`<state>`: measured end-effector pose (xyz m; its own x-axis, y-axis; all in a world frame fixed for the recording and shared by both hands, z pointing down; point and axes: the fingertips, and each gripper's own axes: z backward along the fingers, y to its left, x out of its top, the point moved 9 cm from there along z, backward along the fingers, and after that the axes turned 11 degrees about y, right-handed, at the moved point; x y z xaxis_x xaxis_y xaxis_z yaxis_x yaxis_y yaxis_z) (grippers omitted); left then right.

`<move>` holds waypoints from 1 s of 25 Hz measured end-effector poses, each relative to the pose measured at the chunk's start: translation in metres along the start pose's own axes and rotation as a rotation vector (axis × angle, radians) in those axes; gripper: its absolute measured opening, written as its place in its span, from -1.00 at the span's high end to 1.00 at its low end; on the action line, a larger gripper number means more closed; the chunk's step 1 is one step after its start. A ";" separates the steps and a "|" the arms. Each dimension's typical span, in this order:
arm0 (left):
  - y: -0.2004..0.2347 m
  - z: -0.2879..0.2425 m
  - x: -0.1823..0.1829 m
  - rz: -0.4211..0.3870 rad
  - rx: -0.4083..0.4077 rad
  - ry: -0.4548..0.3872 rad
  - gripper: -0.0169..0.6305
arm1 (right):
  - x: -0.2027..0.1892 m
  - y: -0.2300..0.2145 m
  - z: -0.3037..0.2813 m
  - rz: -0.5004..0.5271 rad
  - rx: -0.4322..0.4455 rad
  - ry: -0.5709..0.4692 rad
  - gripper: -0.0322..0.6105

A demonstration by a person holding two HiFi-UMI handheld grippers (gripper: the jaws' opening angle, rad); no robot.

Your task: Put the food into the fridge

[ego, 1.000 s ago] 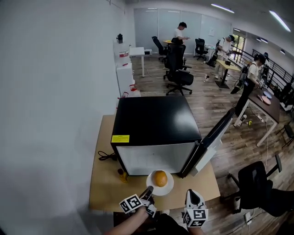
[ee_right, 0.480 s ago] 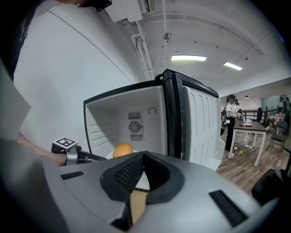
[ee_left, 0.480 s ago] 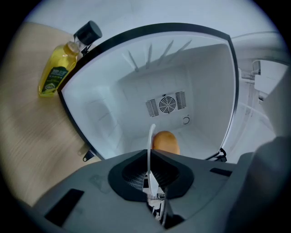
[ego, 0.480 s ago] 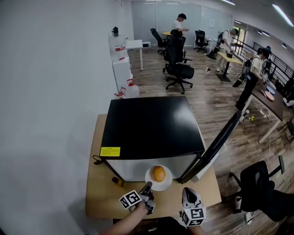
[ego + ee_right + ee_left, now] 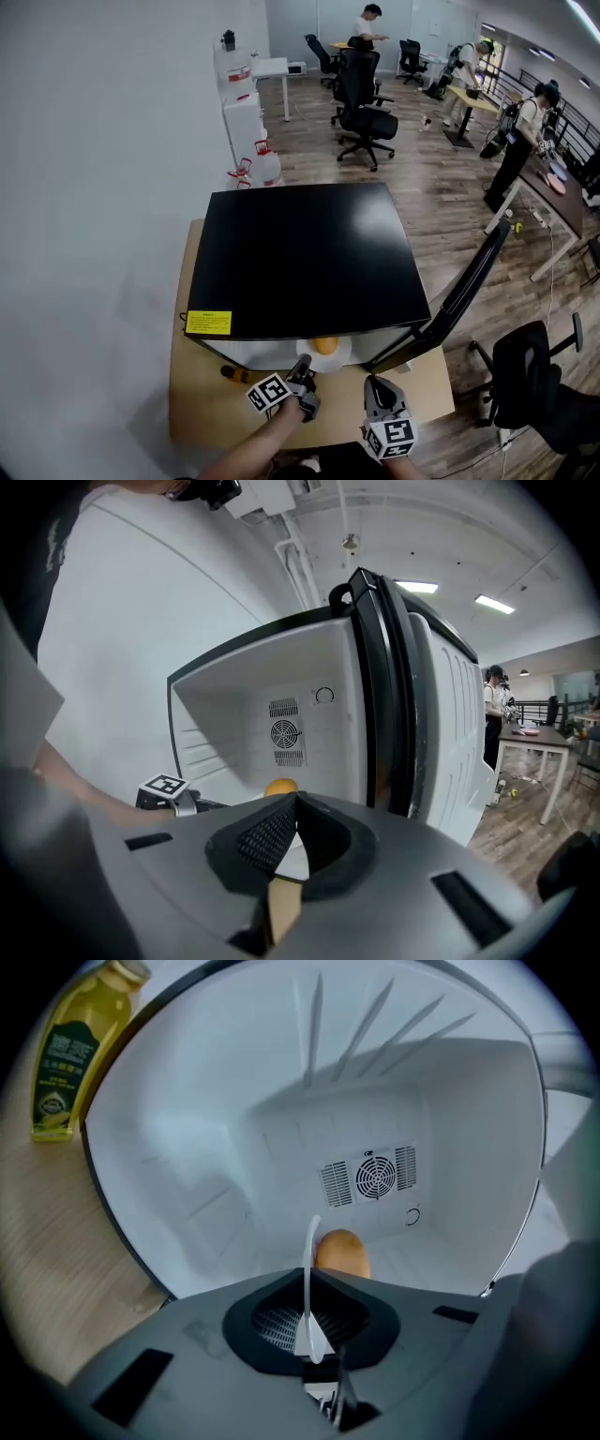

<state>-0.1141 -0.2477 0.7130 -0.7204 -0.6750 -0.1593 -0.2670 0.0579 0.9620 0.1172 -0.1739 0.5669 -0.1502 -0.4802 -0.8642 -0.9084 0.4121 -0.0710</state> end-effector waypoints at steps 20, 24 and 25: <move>0.059 -0.069 0.004 0.020 0.062 0.024 0.88 | -0.009 0.014 -0.010 -0.040 0.074 0.036 0.71; 0.061 -0.074 0.005 0.030 0.084 0.025 0.88 | -0.014 0.016 -0.004 -0.048 0.074 0.051 0.71; 0.061 -0.076 0.005 0.032 0.086 0.025 0.88 | -0.016 0.015 -0.003 -0.052 0.072 0.055 0.71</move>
<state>-0.0854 -0.3032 0.7875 -0.7137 -0.6898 -0.1220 -0.2987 0.1421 0.9437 0.1052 -0.1625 0.5808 -0.1264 -0.5439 -0.8296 -0.8856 0.4387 -0.1527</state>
